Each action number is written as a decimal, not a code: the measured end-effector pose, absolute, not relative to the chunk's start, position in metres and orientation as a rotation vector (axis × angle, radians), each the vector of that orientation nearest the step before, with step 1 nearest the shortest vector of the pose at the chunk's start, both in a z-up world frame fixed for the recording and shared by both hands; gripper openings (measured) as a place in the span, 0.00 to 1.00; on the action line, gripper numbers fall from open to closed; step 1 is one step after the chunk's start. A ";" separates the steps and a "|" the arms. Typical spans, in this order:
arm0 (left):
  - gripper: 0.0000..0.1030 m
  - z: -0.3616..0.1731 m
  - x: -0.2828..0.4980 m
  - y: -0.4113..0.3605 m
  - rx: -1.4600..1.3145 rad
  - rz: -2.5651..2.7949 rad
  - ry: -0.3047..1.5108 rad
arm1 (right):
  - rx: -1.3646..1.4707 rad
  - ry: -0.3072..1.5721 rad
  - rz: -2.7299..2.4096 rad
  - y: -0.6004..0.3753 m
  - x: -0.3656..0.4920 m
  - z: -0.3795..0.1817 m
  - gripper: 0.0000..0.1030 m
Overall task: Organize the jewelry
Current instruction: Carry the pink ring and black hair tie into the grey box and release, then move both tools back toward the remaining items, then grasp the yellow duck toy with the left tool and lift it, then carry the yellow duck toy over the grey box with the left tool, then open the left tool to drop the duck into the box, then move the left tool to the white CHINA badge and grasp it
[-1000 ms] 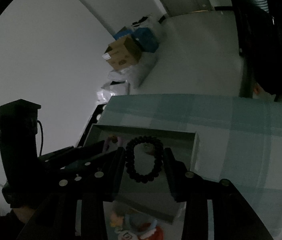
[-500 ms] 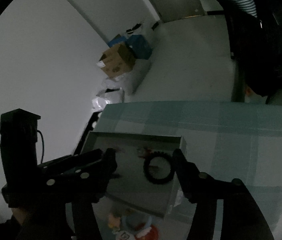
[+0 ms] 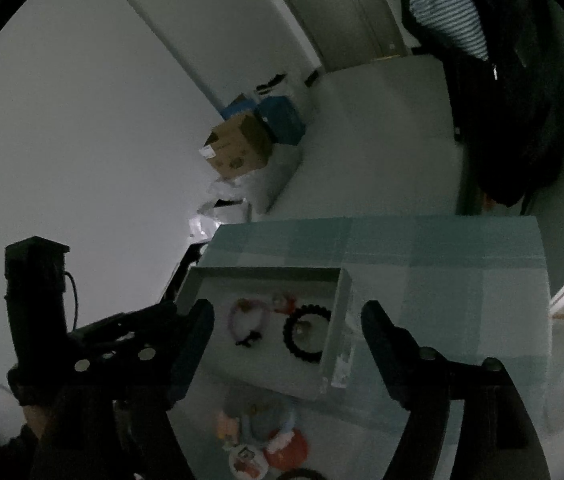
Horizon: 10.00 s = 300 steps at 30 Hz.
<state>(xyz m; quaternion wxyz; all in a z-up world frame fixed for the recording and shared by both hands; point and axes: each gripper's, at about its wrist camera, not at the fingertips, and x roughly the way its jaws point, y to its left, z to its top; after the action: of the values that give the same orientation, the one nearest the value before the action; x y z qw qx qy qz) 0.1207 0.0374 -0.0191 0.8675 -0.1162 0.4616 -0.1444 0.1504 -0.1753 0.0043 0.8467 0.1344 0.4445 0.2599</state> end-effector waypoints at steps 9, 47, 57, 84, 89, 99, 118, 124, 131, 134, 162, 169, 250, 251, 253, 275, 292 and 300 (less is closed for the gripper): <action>0.65 -0.013 0.086 0.034 -0.184 -0.290 0.907 | 0.224 0.894 0.543 -0.180 0.116 0.014 0.84; 0.65 -0.072 0.072 0.018 -0.164 -0.352 1.190 | 0.238 1.066 0.447 -0.184 0.052 -0.028 0.90; 0.64 -0.073 0.074 0.013 -0.126 -0.337 1.165 | 0.260 1.095 0.441 -0.185 0.058 -0.033 0.90; 0.23 -0.070 0.076 0.011 -0.109 -0.369 1.173 | 0.236 1.144 0.458 -0.171 0.065 -0.047 0.90; 0.23 -0.057 0.074 0.020 -0.153 -0.376 1.140 | 0.239 1.144 0.468 -0.172 0.063 -0.048 0.90; 0.23 -0.028 0.068 0.043 -0.289 -0.382 1.045 | 0.204 1.109 0.593 -0.152 0.051 -0.040 0.89; 0.23 -0.023 0.071 0.074 -0.395 -0.344 0.995 | -0.210 1.069 0.648 -0.067 0.035 -0.059 0.38; 0.23 -0.026 0.074 0.086 -0.455 -0.347 1.014 | -0.322 1.034 0.627 -0.056 0.030 -0.063 0.26; 0.23 -0.026 0.074 0.086 -0.457 -0.347 1.013 | -0.325 1.072 0.656 -0.051 0.033 -0.066 0.11; 0.23 -0.026 0.074 0.087 -0.461 -0.346 1.013 | -0.283 1.093 0.658 -0.054 0.037 -0.065 0.11; 0.23 -0.007 0.103 0.059 -0.396 -0.343 0.938 | 0.107 0.985 0.711 -0.100 0.087 0.000 0.10; 0.23 -0.012 0.116 0.051 -0.360 -0.320 0.949 | 0.123 0.965 0.673 -0.111 0.110 0.004 0.10; 0.62 -0.008 0.076 0.028 -0.244 -0.291 0.910 | 0.264 0.857 0.478 -0.191 0.080 0.018 0.70; 0.63 -0.009 0.074 0.028 -0.236 -0.287 0.908 | 0.258 0.865 0.475 -0.192 0.076 0.016 0.70; 0.63 -0.012 0.068 0.025 -0.214 -0.284 0.913 | 0.247 0.876 0.473 -0.193 0.068 0.014 0.72; 0.75 -0.046 0.027 -0.015 0.039 -0.361 0.973 | 0.226 0.922 0.450 -0.216 0.028 0.009 0.84; 0.75 -0.083 0.033 -0.038 0.196 -0.357 1.102 | 0.231 0.958 0.432 -0.232 0.022 0.003 0.91; 0.75 -0.082 0.036 -0.042 0.191 -0.368 1.117 | 0.237 0.976 0.428 -0.232 0.025 0.001 0.91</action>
<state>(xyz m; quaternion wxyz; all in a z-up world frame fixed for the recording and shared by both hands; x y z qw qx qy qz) 0.0357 -0.0419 -0.0820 0.8277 0.0899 0.5261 -0.1733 0.0249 -0.2321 0.0011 0.8548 0.1128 0.4639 0.2035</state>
